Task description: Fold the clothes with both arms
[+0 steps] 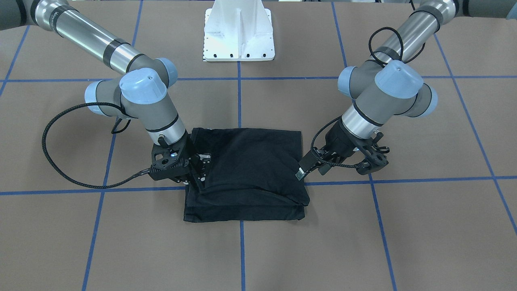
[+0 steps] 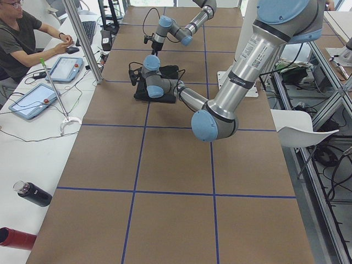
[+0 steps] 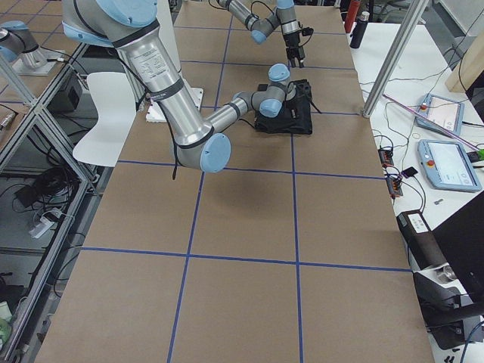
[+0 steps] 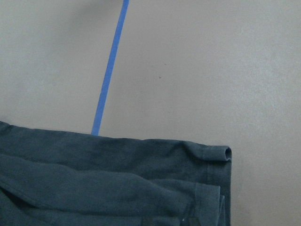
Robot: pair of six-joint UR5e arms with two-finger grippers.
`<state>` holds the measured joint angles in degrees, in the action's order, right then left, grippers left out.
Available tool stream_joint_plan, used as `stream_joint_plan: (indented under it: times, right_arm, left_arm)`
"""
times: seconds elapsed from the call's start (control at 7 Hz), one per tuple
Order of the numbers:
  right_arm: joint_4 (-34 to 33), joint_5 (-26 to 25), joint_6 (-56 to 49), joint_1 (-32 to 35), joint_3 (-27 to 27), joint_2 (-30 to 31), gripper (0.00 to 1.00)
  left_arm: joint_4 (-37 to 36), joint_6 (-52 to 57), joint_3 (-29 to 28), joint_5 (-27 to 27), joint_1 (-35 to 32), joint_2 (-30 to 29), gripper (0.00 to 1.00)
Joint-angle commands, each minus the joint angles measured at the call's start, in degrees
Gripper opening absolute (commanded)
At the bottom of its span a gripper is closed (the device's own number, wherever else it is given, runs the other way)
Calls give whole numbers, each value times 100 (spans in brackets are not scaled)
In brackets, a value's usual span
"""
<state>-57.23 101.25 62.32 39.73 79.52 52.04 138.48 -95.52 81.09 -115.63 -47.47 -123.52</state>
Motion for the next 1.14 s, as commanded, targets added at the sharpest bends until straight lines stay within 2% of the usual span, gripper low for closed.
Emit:
stream_joint_plan:
  times: [0.0,0.14,0.29,0.43,0.71,1.0]
  right_arm:
    - [-365,244,-149,314,20,-44,100]
    - [-611,864,-663,716,64,-27,100]
    - [-936,1271,-964,1155,247,112,100]
    - [-1104,1492,-1419,1386,571,531,100]
    - [-1325,1687,-2213,1923,1352,1611,100]
    - [-1361,1749,-2407,2327,1890,2553,100]
  left_arm:
    - [13,147,213,58,-130,56,100]
    - [21,627,405,50,-200,274,100]
    - [30,980,642,58,-340,537,100]
    - [4,1270,879,6,-507,870,100]
    - [-31,2482,1084,23,-657,1556,100]
    - [-14,3770,1067,75,-1025,2136,100]
